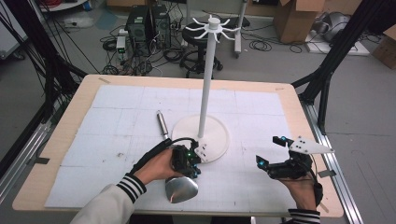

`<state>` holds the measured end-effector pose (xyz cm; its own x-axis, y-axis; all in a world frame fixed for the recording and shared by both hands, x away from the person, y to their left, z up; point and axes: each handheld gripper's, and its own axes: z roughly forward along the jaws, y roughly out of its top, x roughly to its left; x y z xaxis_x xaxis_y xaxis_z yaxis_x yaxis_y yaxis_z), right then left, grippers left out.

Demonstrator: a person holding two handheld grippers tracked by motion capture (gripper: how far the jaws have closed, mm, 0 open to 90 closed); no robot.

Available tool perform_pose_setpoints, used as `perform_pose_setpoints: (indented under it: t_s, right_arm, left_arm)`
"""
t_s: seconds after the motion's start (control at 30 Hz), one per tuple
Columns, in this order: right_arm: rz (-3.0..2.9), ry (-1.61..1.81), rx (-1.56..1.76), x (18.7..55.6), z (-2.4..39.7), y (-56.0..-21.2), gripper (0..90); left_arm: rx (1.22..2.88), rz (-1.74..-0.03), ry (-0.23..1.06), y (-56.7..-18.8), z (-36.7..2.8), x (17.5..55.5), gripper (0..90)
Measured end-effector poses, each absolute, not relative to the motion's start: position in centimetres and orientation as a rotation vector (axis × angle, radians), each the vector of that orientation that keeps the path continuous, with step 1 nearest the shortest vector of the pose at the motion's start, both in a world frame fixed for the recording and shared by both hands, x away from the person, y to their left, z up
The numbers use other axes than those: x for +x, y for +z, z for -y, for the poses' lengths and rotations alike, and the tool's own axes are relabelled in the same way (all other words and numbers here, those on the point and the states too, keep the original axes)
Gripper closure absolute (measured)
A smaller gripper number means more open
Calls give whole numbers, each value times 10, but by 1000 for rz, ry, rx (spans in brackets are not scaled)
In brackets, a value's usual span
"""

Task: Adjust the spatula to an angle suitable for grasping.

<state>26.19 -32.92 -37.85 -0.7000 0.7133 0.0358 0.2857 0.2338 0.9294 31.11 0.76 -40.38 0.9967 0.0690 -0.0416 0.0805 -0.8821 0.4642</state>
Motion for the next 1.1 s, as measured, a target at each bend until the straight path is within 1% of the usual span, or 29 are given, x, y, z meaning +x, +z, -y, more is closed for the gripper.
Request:
perform_pose_setpoints:
  t_s: [0.77,1.1]
  right_arm:
    - [-2108,1461,921,260,332,-377,15]
    - [-2105,1458,937,260,333,-378,15]
  left_arm:
    - [2726,-62,-42,-400,-27,304,900]
    - [2742,-64,-21,-398,-52,301,900]
